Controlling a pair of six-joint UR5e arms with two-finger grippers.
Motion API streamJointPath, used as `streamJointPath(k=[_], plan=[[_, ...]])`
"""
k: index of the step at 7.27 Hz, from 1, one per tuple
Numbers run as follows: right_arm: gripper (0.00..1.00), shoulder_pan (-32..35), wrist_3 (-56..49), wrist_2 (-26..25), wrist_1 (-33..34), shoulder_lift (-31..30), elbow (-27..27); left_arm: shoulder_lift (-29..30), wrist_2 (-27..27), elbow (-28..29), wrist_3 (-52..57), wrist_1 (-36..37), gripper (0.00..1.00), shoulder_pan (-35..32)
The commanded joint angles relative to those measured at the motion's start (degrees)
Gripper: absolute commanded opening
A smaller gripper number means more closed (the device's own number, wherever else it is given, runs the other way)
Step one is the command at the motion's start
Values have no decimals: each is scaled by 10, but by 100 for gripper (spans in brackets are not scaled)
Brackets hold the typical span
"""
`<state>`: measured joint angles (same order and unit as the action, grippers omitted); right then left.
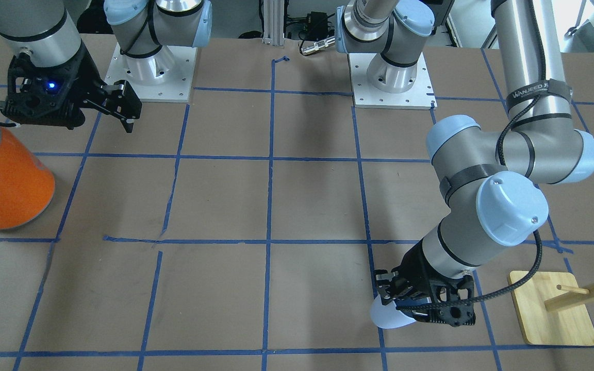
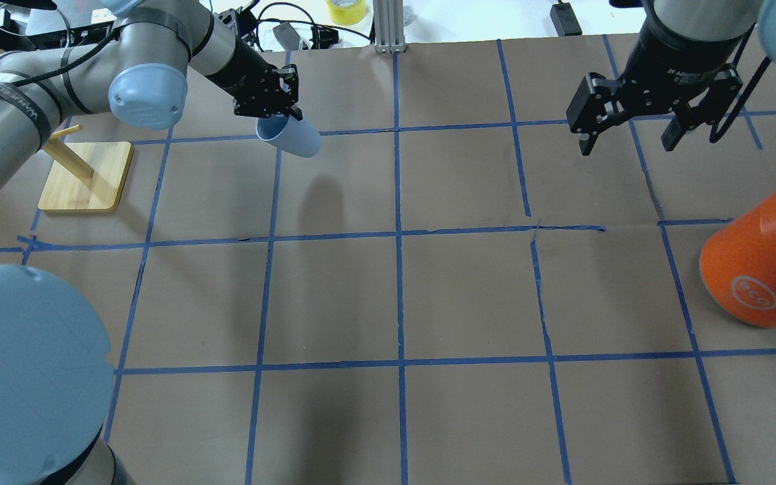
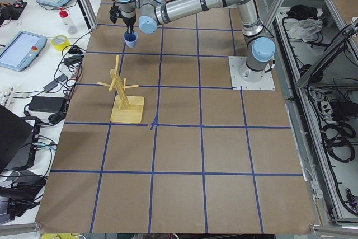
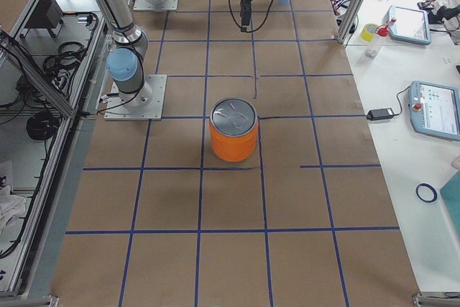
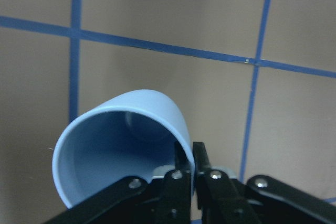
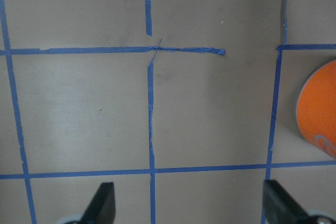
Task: Flip cup
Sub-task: 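Rotate the cup upright with the left gripper and set it down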
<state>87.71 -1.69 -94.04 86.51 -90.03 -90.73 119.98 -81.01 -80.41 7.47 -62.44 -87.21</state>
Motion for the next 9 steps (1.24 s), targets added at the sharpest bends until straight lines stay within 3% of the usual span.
streamJointPath(k=[1,4,7,8,9], plan=[[100,0,2,-11,3,-1,-4,2,-106,-7,107,-1,0,4],[100,1,2,1,-5,-28,-6,3,-108,-46,112,6,0,15],[100,17,1,4,-5,-37,-9,3,-138,-49,110,6,0,22],[100,46,-1,1,4,-36,-9,3,-137,-50,116,6,39,22],[100,53,-1,2,4,-31,-8,2,-136,-50,114,7,99,22]])
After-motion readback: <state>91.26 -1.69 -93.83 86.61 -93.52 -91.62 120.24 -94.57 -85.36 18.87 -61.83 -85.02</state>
